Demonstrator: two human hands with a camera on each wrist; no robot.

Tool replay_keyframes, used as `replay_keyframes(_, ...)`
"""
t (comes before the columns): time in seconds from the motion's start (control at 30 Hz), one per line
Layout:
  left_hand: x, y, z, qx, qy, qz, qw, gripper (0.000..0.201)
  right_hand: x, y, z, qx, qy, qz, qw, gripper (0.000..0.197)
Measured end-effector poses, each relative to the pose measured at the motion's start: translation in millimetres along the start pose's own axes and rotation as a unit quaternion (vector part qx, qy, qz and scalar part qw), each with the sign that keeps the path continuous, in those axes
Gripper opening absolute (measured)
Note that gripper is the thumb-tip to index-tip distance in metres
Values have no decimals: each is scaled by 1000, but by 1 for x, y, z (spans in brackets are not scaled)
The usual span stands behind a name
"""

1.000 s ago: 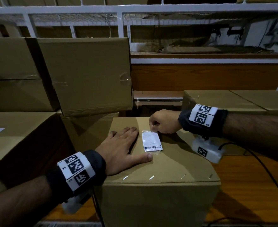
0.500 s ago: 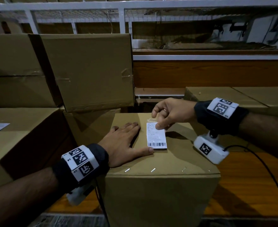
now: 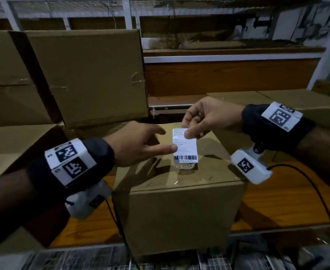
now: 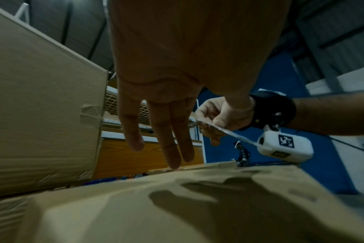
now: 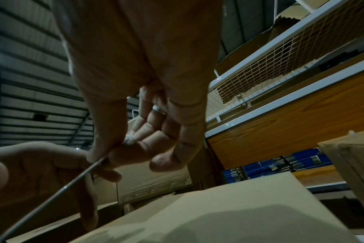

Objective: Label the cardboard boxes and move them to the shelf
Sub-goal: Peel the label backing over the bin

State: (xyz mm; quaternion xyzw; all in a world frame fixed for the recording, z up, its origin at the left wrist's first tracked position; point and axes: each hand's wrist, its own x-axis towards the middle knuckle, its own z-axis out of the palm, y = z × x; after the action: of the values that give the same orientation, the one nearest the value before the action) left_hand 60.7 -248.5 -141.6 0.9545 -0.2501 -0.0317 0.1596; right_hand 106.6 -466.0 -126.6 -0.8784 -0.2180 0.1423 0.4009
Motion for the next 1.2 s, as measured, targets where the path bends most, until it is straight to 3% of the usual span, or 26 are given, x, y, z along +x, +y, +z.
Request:
replay_keyframes(0.27, -6, 19, -6, -99, 77, 37, 991, 29, -25, -22, 6, 48, 43, -30, 997, 28)
replay_keyframes(0.4, -5, 25, -10, -156, 92, 45, 982, 16, -39, -27, 8, 85, 91, -36, 992, 26)
replay_keyframes(0.5, -5, 29, -11, -168, 104, 56, 979, 16, -51, -23, 12, 118, 129, -24, 984, 24)
replay_keyframes(0.63, -4, 37, -5, -189, 111, 63, 974, 16, -68, -9, 18, 183, 144, 4, 972, 48)
replay_keyframes(0.83, 6, 65, 10, -202, 115, 61, 971, 17, -93, 17, 19, 225, 119, 28, 967, 40)
replay_keyframes(1.03, 29, 116, 34, -251, 129, 48, 958, 48, -124, 60, -15, 269, 157, 18, 950, 35)
replay_keyframes(1.2, 65, 178, 57, -239, 155, 57, 957, 28, -157, 104, -63, 268, 168, 13, 949, 29)
